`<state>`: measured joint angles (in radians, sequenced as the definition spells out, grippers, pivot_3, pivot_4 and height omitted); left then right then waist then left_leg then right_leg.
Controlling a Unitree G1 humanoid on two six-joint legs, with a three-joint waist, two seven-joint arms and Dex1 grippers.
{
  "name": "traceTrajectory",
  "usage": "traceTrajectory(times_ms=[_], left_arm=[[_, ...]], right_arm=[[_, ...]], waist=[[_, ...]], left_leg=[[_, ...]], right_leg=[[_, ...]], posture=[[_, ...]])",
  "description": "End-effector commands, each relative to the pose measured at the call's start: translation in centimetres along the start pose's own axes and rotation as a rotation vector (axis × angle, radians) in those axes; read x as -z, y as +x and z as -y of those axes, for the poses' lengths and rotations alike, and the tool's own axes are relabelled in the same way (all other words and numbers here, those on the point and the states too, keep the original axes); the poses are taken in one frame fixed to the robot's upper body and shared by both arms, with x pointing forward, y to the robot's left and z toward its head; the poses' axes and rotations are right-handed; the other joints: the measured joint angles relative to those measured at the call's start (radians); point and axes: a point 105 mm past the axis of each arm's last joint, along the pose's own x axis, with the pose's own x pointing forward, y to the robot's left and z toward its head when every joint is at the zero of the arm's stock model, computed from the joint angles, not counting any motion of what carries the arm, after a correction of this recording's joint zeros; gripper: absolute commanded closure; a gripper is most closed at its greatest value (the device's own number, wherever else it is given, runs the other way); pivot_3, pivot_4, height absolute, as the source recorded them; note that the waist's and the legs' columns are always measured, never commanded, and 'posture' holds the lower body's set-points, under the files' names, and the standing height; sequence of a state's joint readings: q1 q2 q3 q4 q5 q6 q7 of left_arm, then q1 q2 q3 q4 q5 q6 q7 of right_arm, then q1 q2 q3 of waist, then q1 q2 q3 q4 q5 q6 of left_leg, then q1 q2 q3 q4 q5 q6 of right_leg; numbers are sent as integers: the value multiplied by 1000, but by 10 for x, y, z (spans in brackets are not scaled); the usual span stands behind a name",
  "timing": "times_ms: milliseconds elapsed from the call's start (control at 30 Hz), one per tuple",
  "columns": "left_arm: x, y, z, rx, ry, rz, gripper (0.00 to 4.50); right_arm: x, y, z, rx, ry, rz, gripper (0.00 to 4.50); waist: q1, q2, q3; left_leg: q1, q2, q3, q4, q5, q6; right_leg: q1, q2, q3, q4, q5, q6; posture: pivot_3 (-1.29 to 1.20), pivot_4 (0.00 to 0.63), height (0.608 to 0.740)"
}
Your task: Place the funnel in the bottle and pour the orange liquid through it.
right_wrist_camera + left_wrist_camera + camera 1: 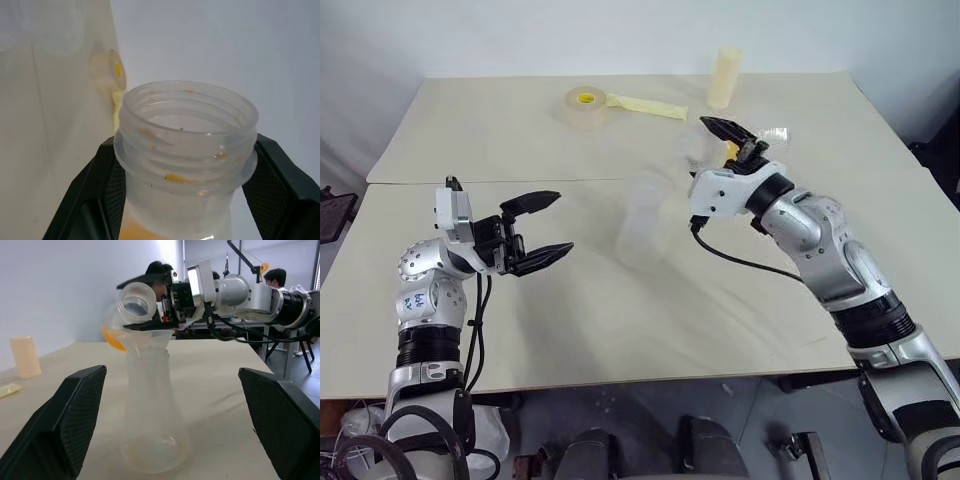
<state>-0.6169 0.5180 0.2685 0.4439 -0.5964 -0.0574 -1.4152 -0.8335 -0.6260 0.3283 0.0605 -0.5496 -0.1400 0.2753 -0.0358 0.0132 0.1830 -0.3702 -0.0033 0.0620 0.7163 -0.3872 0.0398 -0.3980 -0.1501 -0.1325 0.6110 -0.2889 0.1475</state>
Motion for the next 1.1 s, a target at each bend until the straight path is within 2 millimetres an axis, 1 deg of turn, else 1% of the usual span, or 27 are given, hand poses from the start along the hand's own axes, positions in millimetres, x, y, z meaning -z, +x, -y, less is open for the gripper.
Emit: traceTrajectory(times_ms=[33, 233, 567, 833, 1100], left_arm=[[-8, -1, 1, 2, 42, 10, 0], [-8, -1, 2, -4, 42, 9, 0], [-8, 0, 3, -13, 42, 12, 0], [-7, 2, 2, -19, 39, 16, 0], [-6, 2, 2, -24, 35, 20, 0]], right_arm=[[-12, 5, 15, 47, -102, 63, 1743], [-21, 11, 16, 49, -164, 102, 1743], [-28, 17, 20, 59, -281, 150, 1743], [-34, 19, 18, 54, -349, 185, 1743], [-38, 19, 13, 49, -382, 209, 1743]], waist=[[1, 0, 0], [1, 0, 0], [1, 0, 0], [1, 0, 0], [0, 0, 0]], left_leg=[[0, 0, 0, 0, 0, 0], [0, 0, -1, 0, 0, 0], [0, 1, -1, 0, 0, 0], [0, 1, -1, 0, 0, 0], [0, 1, -1, 0, 0, 0]], right_leg=[[0, 0, 0, 0, 0, 0], [0, 0, 0, 0, 0, 0], [0, 0, 0, 0, 0, 0], [0, 0, 0, 0, 0, 0], [0, 0, 0, 0, 0, 0]], posture=[[0, 150, 740], [0, 150, 740], [0, 150, 740], [0, 150, 740], [0, 150, 740]])
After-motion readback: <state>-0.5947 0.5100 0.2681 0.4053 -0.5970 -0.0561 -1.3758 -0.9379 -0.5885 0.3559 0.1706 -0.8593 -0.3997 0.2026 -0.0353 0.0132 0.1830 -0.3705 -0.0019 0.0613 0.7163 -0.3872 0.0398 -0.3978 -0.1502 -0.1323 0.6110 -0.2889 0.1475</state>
